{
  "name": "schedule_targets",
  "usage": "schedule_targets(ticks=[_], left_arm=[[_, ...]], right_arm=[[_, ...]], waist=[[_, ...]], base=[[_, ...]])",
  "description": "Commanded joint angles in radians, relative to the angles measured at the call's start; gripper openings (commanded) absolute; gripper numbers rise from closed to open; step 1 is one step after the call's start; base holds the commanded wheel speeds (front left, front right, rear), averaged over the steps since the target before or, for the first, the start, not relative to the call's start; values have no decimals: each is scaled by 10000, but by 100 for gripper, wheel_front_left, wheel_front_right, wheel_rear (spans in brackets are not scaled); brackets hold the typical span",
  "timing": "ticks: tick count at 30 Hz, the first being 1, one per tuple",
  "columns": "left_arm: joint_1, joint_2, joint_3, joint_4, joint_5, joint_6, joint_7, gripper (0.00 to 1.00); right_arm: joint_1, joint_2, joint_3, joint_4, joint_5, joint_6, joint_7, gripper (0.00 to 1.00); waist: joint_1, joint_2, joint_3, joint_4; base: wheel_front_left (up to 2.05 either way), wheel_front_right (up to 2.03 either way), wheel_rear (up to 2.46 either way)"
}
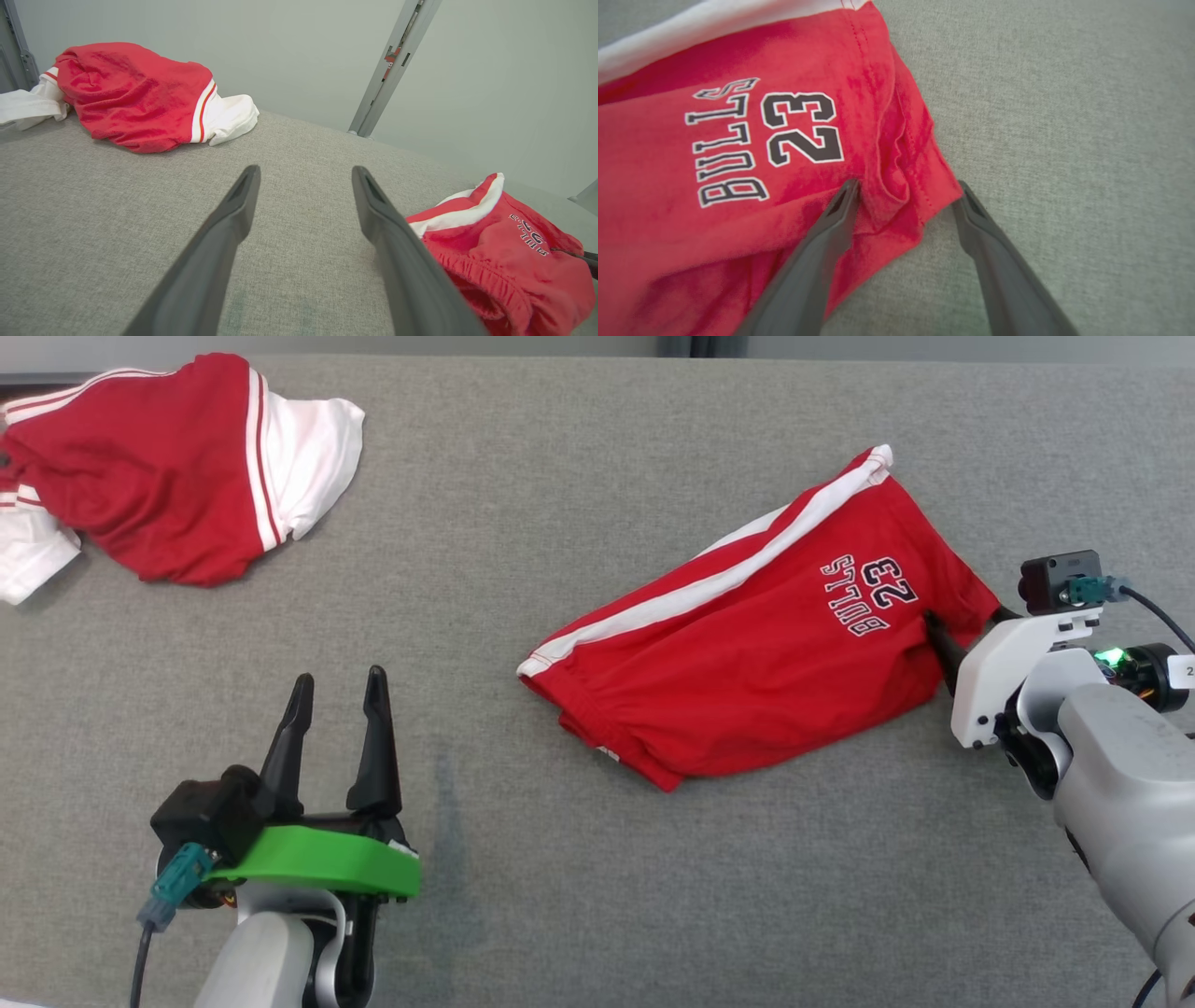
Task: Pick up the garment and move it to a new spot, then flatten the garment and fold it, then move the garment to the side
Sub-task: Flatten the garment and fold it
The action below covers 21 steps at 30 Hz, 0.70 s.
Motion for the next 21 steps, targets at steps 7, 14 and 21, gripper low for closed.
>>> schedule_targets(ticks=[7,14,21], left_arm=[[116,-134,338,31,276,-108,5,100],[54,-270,642,90,441,-289,6,100],[312,-353,784,270,555,-475,5,100]], right_arm=[[48,121,266,-77,226,-7,-495,8],[-167,362,32,126,339,-7,-1611,0],[694,502,-459,-524,489,-9,-1958,0]], waist=[[0,0,-2,-49],[0,0,-197,-552],[0,0,-644,-1375]], base=[[0,0,0],[0,0,0],[0,0,0]])
